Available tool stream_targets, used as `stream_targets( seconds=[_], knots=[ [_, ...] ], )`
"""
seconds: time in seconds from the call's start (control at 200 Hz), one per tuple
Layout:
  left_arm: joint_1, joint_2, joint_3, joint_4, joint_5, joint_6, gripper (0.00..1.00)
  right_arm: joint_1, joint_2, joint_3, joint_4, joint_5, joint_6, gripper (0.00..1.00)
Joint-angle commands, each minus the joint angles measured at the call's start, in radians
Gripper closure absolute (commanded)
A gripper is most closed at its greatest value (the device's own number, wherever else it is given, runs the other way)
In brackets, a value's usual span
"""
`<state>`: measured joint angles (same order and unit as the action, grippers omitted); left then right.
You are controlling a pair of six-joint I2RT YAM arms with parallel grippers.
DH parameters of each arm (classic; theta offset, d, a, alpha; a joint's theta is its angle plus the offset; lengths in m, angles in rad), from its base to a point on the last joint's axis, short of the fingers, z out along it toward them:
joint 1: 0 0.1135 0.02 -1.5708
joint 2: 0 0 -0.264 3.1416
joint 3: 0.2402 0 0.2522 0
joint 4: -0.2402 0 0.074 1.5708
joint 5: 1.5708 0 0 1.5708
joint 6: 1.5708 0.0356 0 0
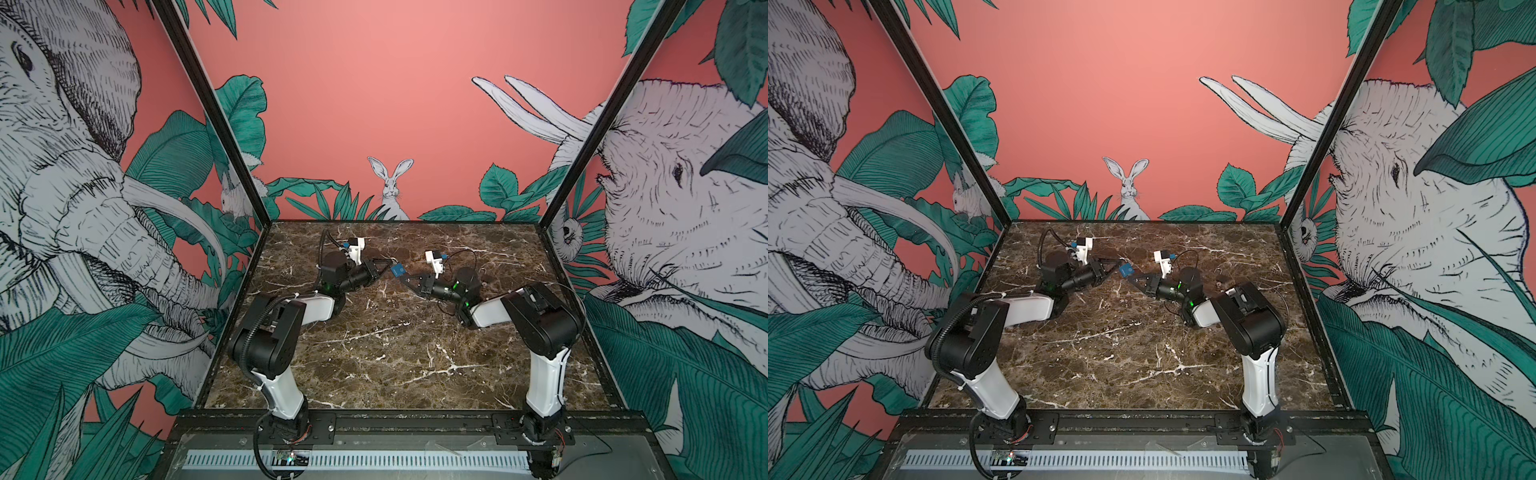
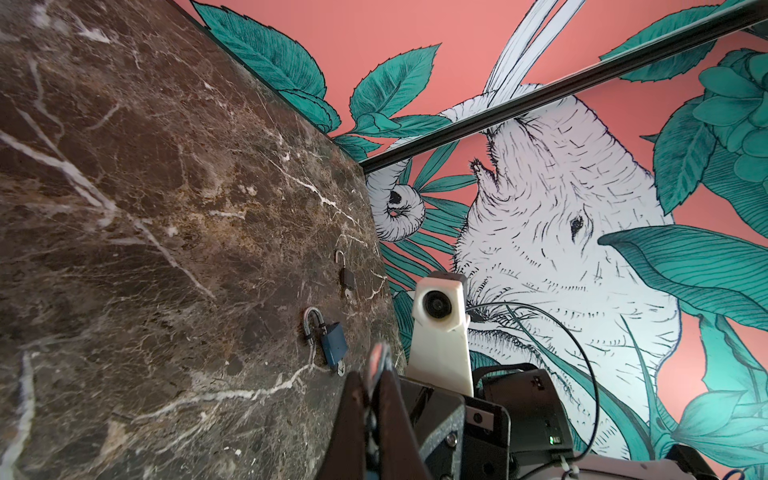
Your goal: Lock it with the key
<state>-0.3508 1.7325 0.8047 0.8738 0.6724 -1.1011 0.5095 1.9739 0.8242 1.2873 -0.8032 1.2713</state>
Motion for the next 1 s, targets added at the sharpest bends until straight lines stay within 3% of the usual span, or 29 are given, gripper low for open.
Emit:
stream_targets(
  seconds=[0.0, 0.21, 0.655, 0.94, 0.99],
  knots=[
    [0.006, -0.008, 0.002, 0.048, -0.046, -0.011, 1.0, -0.009, -0.042, -0.027, 0.09, 0.048, -0.023, 1.0],
    [0.007, 0.037, 0.005, 0.155, -0.121, -0.087, 1.0, -0.008, -0.063, -0.078, 0.112, 0.118, -0.037, 1.0],
    [0.034, 0.036, 0.004, 0.166, -0.124, -0.085, 1.0, -0.008, -0.073, -0.114, 0.12, 0.133, -0.047, 1.0],
    [0.066, 0.036, 0.044, 0.111, -0.079, -0.067, 1.0, -0.017, -0.088, -0.141, 0.12, 0.119, -0.05, 1.0],
    [0.073, 0.038, 0.062, 0.059, -0.026, -0.048, 1.0, -0.024, -0.102, -0.153, 0.121, 0.11, -0.05, 1.0]
  ],
)
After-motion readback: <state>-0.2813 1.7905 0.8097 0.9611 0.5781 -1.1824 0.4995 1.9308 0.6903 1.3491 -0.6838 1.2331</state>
